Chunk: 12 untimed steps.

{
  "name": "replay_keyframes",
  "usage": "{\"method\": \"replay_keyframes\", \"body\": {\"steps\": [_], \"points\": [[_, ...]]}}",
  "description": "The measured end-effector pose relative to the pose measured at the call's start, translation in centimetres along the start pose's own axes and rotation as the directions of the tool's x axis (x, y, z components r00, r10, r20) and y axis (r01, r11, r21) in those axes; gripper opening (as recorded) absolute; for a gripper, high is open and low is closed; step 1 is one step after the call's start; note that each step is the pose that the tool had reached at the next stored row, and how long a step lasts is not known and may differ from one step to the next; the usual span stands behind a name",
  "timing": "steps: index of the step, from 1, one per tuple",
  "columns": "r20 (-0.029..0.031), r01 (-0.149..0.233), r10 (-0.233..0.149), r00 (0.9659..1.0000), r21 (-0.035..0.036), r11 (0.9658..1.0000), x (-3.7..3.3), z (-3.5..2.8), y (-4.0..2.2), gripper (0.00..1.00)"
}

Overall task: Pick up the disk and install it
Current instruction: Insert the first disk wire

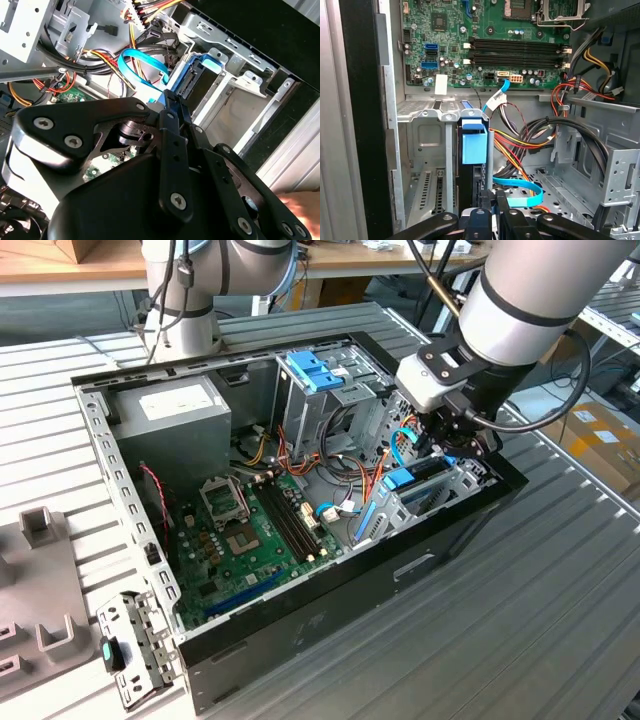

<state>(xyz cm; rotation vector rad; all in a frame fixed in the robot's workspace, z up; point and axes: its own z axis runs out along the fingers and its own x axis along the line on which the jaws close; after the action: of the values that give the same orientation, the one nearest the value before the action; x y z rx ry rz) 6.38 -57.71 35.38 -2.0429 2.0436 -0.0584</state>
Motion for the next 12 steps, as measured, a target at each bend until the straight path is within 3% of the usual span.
{"method": "replay_keyframes", "body": {"steps": [12], "points": [[-0.0002, 0.0, 0.0, 1.0, 0.0, 1.0, 0.17, 0.02, 0.01, 0.16]]}}
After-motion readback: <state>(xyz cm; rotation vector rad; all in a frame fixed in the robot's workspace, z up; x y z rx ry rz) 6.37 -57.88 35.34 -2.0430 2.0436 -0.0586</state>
